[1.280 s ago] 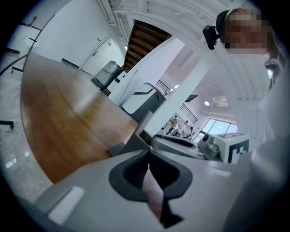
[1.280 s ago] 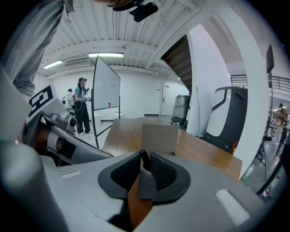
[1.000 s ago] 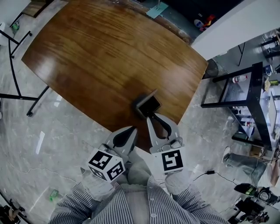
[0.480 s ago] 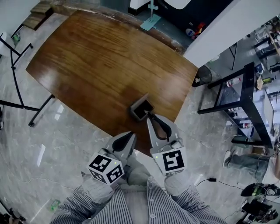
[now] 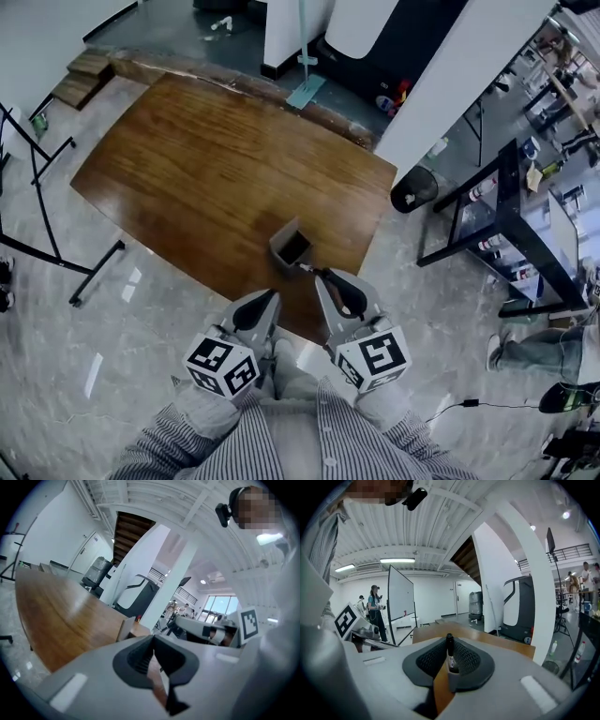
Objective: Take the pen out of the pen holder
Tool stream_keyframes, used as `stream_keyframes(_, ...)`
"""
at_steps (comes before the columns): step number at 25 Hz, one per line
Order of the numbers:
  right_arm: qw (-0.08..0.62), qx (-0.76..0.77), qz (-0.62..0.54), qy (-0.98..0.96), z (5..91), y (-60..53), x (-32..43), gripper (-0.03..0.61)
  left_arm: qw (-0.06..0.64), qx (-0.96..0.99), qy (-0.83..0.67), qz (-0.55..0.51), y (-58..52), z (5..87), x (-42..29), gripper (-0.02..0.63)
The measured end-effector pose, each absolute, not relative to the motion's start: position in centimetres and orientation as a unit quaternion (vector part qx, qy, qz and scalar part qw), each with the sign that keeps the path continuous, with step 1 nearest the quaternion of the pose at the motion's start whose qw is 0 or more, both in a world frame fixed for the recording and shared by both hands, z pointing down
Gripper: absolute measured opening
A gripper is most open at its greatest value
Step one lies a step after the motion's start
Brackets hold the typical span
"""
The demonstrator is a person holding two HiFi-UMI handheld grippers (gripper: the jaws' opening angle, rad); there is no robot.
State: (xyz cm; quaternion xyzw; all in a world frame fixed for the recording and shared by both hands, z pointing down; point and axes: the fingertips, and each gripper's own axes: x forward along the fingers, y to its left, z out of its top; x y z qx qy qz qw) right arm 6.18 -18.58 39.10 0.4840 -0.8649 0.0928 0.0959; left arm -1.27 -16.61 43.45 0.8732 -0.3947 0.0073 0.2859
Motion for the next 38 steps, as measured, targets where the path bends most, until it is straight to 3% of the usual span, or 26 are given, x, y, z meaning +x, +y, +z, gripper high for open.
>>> stream_keyframes(5,0.065,0.477,0.136,-0.866,38.8,-15.6,6.7,0.04,0.271,0.879,-0.393,0.007,-15.3,42.1,-0.7,0.008)
stream_keyframes(17,0.08,0.471,0.131,-0.869,39.3,-12.5,6.2,0.04,0.217,0.901,-0.375,0.027,-13.0,40.7,0.6,0.008)
stream_keyframes(38,0.087,0.459,0.108,-0.877,38.6,-12.7,5.2,0.04,0.227,0.903,-0.361,0.048,-12.5,41.5,1.4,0.008)
